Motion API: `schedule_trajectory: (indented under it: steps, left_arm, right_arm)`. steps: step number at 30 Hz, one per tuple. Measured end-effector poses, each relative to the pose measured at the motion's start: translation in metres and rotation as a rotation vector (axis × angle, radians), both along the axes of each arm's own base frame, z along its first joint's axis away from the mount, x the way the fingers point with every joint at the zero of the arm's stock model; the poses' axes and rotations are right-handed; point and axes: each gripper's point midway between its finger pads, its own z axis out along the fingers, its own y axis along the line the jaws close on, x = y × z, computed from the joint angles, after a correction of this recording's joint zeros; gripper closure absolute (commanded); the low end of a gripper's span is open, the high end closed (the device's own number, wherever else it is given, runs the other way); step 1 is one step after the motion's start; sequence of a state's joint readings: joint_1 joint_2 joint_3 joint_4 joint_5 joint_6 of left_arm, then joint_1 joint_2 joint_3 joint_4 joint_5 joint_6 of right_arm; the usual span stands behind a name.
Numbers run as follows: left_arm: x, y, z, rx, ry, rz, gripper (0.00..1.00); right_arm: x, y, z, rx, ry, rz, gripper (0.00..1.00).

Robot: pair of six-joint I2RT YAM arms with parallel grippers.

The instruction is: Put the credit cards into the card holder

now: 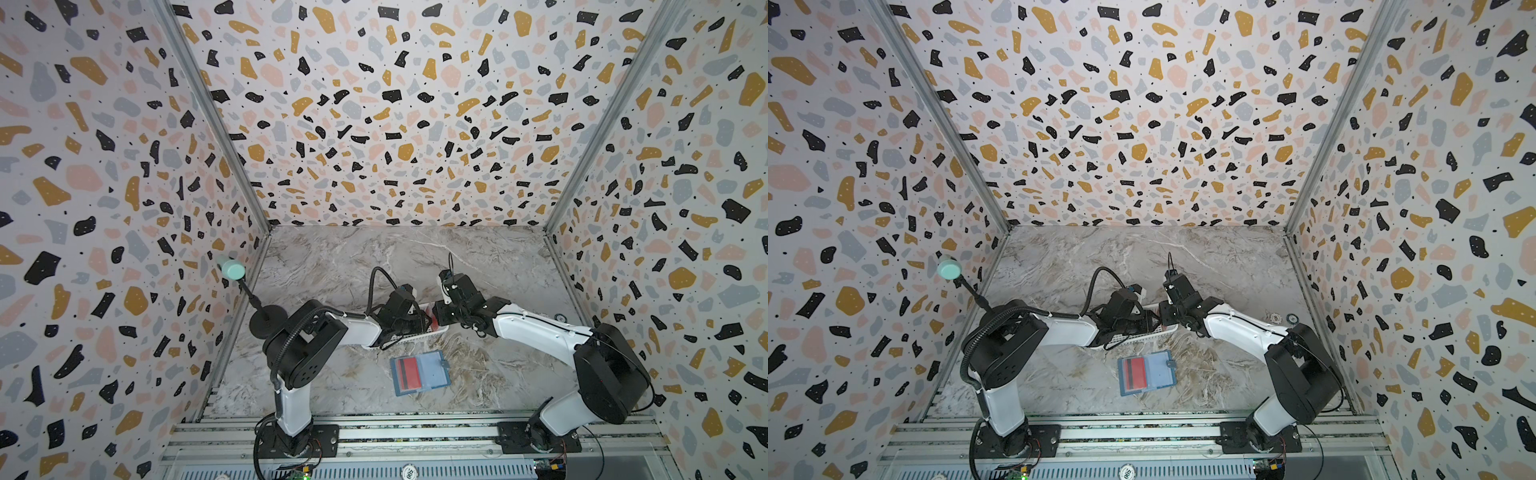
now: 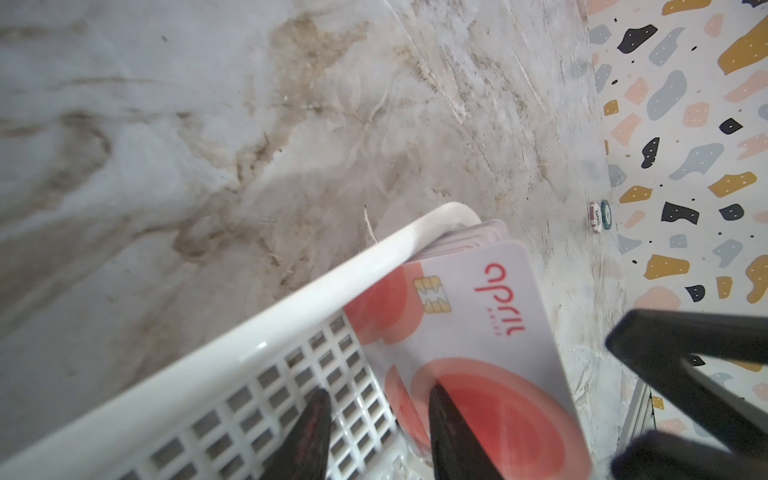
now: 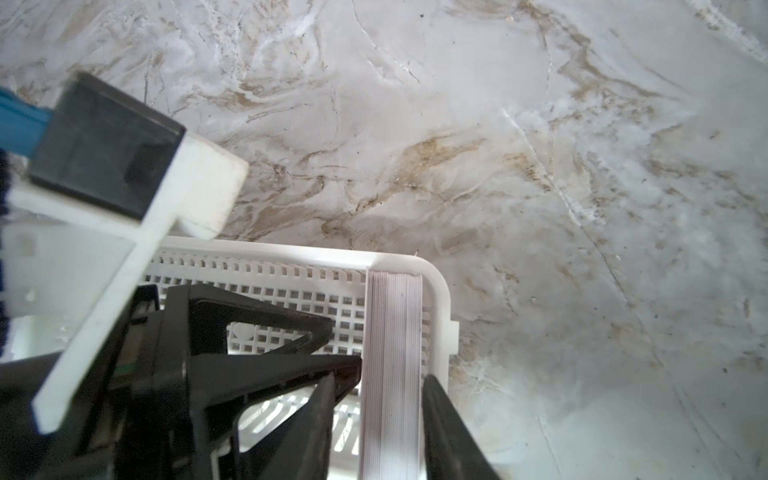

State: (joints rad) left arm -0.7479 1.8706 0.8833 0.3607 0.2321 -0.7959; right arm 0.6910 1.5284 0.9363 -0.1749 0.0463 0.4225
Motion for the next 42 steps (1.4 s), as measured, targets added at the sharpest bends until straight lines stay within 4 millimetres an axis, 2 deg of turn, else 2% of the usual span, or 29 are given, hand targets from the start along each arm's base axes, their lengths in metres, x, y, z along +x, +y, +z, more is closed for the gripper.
schedule_trajectory:
  steps: [4, 13, 24, 37, 42]
  left_arm:
    - [0.000, 0.000, 0.000, 0.000, 0.000, 0.000, 0.58]
    - [-0.001, -0.001, 0.000, -0.003, 0.004, -0.005, 0.58]
    - [-0.001, -0.002, 0.000, -0.008, 0.005, -0.010, 0.58]
    - [-0.001, -0.001, 0.001, -0.006, 0.003, -0.006, 0.59]
    - [-0.009, 0.011, 0.003, 0.026, 0.013, 0.009, 0.59]
  right_arm:
    - [-0.003, 0.003, -0.001, -0.002, 0.001, 0.007, 0.79]
    - [-0.004, 0.004, -0.011, -0.021, 0.021, 0.008, 0.87]
    - [-0.005, 0.006, -0.014, -0.024, 0.027, 0.010, 0.98]
    - [-0.005, 0.005, -0.013, -0.029, 0.028, -0.001, 1.00]
    - [-0.005, 0.004, -0.007, -0.030, 0.020, -0.004, 1.00]
